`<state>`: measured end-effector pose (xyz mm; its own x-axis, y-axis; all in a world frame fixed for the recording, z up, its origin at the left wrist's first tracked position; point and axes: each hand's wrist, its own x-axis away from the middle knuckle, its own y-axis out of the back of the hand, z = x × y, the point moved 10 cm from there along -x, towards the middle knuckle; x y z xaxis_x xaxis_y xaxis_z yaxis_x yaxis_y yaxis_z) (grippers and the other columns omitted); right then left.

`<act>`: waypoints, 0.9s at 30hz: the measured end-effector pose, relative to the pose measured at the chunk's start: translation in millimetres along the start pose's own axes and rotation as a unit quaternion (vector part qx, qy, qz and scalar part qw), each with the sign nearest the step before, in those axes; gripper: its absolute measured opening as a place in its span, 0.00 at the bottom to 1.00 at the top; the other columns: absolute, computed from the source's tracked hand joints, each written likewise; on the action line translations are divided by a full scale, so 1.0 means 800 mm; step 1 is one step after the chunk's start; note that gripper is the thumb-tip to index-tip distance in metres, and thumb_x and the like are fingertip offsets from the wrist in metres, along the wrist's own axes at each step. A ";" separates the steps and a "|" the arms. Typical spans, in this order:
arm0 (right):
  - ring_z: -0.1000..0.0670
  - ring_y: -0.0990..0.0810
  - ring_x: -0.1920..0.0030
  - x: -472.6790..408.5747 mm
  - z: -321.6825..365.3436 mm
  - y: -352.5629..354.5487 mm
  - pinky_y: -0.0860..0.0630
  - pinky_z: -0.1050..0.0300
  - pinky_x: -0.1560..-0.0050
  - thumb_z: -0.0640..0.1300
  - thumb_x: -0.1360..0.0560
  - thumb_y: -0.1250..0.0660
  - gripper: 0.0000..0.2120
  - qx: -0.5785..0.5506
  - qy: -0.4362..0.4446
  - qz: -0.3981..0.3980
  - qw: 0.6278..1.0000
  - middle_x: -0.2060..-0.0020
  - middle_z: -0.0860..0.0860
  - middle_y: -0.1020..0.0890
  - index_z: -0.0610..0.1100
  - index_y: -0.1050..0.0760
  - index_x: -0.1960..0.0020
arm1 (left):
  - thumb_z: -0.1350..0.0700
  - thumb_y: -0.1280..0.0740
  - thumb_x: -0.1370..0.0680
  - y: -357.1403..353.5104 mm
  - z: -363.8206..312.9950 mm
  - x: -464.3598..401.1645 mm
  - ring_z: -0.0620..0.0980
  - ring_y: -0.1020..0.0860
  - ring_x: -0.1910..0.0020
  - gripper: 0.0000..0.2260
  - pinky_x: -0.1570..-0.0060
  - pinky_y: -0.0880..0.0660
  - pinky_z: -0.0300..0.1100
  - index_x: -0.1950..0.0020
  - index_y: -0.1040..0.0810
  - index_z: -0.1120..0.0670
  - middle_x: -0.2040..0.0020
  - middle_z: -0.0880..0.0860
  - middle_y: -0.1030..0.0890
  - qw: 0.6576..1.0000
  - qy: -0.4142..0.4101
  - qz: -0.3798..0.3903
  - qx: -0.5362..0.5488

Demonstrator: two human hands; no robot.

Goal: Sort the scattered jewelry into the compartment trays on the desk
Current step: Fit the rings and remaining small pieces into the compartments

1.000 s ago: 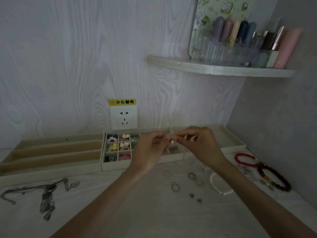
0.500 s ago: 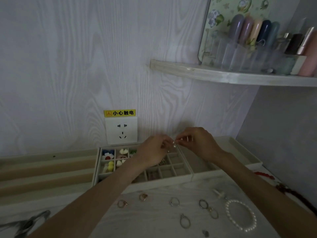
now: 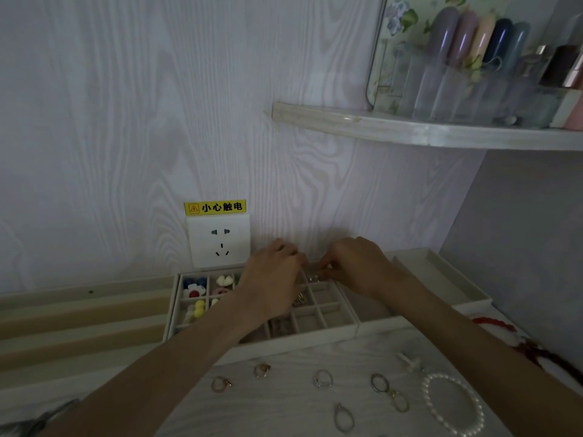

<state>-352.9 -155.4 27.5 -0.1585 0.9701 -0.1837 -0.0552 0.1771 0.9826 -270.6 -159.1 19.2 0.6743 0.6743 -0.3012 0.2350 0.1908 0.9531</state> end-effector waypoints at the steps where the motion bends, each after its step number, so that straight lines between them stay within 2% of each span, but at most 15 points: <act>1: 0.49 0.21 0.49 -0.002 0.002 0.000 0.36 0.61 0.58 0.51 0.24 0.35 0.11 0.011 -0.001 -0.001 1.000 0.49 0.51 0.18 0.55 0.20 0.44 | 0.56 0.39 0.22 0.000 0.001 0.000 0.49 0.34 0.36 0.17 0.45 0.29 0.43 0.33 0.29 0.49 0.37 0.47 0.26 1.000 0.001 -0.001 0.000; 9: 0.44 0.20 0.49 -0.015 -0.001 -0.014 0.27 0.55 0.54 0.47 0.24 0.36 0.10 0.076 -0.045 -0.004 0.996 0.49 0.46 0.18 0.46 0.19 0.47 | 0.56 0.42 0.22 0.000 0.008 -0.001 0.49 0.34 0.35 0.16 0.44 0.29 0.44 0.35 0.27 0.49 0.37 0.48 0.26 0.999 0.006 -0.008 0.031; 14: 0.43 0.20 0.49 -0.020 0.003 -0.016 0.31 0.56 0.58 0.45 0.26 0.35 0.09 0.094 -0.049 -0.010 0.994 0.50 0.46 0.18 0.45 0.19 0.49 | 0.56 0.43 0.21 0.001 0.008 -0.001 0.48 0.34 0.36 0.16 0.45 0.30 0.43 0.35 0.27 0.49 0.37 0.48 0.26 0.999 0.007 -0.012 0.030; 18: 0.44 0.19 0.51 -0.020 0.005 -0.015 0.36 0.58 0.62 0.42 0.27 0.36 0.06 0.100 -0.048 -0.022 0.994 0.53 0.46 0.18 0.44 0.20 0.54 | 0.56 0.43 0.21 0.001 0.008 -0.003 0.48 0.34 0.35 0.16 0.45 0.30 0.43 0.34 0.27 0.49 0.37 0.48 0.26 1.000 0.009 0.000 0.029; 24: 0.45 0.21 0.48 -0.015 0.002 -0.010 0.32 0.58 0.57 0.46 0.25 0.36 0.10 0.071 -0.047 -0.014 0.996 0.48 0.48 0.19 0.48 0.19 0.47 | 0.55 0.42 0.22 0.002 0.010 -0.001 0.48 0.34 0.35 0.16 0.45 0.31 0.43 0.34 0.27 0.48 0.38 0.48 0.27 0.999 0.014 0.012 0.027; 27: 0.49 0.22 0.45 -0.004 -0.004 0.003 0.32 0.60 0.54 0.44 0.23 0.38 0.13 0.046 -0.042 -0.006 0.998 0.43 0.51 0.21 0.53 0.22 0.41 | 0.50 0.41 0.23 0.004 0.015 -0.001 0.50 0.30 0.36 0.17 0.47 0.31 0.43 0.35 0.28 0.45 0.37 0.47 0.26 0.998 0.044 0.030 0.043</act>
<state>-355.6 -158.4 30.7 -0.0754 0.9775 -0.1968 0.0355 0.1999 0.9792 -261.7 -167.5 21.7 0.6259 0.7434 -0.2359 0.2573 0.0887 0.9623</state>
